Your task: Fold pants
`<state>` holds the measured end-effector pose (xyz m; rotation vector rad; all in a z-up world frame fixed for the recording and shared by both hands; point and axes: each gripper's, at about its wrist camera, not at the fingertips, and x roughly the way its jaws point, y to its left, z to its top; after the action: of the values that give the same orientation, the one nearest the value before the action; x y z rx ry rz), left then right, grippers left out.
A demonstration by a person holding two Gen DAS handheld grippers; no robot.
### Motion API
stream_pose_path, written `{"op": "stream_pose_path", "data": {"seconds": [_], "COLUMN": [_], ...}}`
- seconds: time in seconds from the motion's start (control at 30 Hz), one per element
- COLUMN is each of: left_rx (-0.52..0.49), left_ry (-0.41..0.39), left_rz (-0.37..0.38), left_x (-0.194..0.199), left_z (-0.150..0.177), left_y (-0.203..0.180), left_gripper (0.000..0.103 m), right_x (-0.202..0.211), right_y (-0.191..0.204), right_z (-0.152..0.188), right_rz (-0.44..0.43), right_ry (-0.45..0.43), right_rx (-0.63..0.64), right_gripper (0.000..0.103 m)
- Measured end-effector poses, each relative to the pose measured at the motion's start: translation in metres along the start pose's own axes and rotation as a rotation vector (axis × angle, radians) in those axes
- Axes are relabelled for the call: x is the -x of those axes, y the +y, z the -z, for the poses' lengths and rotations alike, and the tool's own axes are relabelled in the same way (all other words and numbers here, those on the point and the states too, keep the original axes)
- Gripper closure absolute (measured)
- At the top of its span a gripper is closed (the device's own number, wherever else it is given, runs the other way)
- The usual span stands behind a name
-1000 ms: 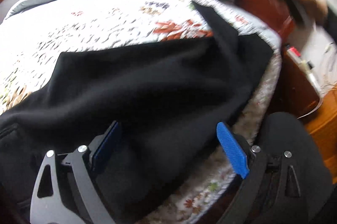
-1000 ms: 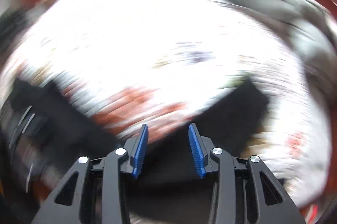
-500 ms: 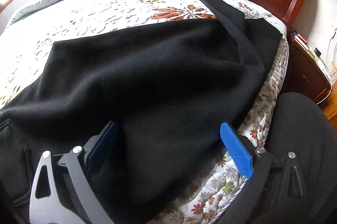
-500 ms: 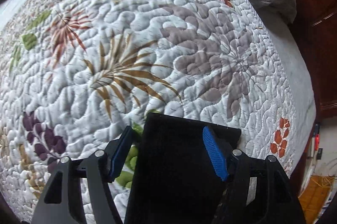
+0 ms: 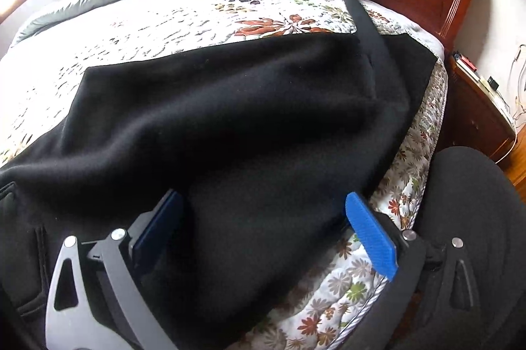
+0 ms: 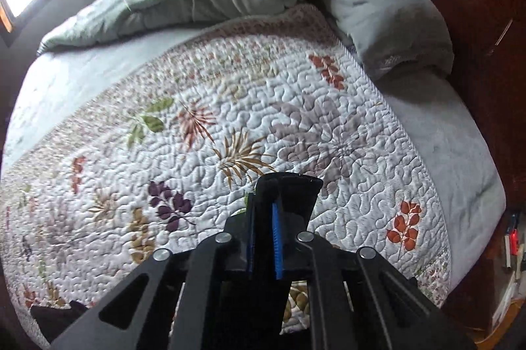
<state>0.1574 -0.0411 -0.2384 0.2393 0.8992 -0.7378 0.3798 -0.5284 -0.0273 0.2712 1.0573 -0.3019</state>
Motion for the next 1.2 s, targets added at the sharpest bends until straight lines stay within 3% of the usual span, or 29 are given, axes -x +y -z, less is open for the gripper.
{"op": "stream_pose_path", "data": {"seconds": [0.1,0.2,0.33,0.47,0.67,0.73,0.8,0.87,1.07,1.2], "left_rx": [0.005,0.009,0.009,0.018,0.023,0.03,0.03,0.035,0.054,0.068], "left_ry": [-0.004,-0.004,-0.004,0.001,0.01,0.013,0.018,0.022,0.021,0.013], "left_rz": [-0.005,-0.009,-0.01,0.0,0.004,0.002,-0.003,-0.006,-0.007,-0.005], "left_x": [0.001,0.003,0.003,0.002,0.001,0.0,0.0,0.0,0.002,0.002], "left_z": [0.001,0.002,0.003,0.001,-0.001,-0.002,-0.002,-0.004,-0.004,-0.004], "left_y": [-0.001,-0.003,-0.002,-0.001,0.0,0.0,-0.001,-0.001,-0.001,0.0], "left_gripper": [0.004,0.004,0.004,0.003,0.003,0.003,0.003,0.003,0.003,0.003], "right_x": [0.052,0.069,0.035,-0.014,-0.057,-0.068,-0.082,-0.093,-0.104,-0.108], "right_y": [-0.048,-0.123,-0.215,-0.264,-0.299,-0.306,-0.311,-0.312,-0.294,-0.27], "right_z": [0.028,0.074,0.15,0.201,0.235,0.242,0.249,0.257,0.281,0.291], "right_rz": [-0.091,-0.207,-0.277,-0.332,-0.492,-0.531,-0.569,-0.617,-0.725,-0.758], "right_ry": [-0.102,-0.185,-0.178,-0.131,-0.122,-0.112,-0.094,-0.091,-0.136,-0.146], "right_rx": [-0.071,-0.192,-0.387,-0.511,-0.686,-0.727,-0.775,-0.821,-0.906,-0.879], "right_gripper": [0.095,0.095,0.095,0.095,0.093,0.087,0.066,0.057,0.055,0.053]}}
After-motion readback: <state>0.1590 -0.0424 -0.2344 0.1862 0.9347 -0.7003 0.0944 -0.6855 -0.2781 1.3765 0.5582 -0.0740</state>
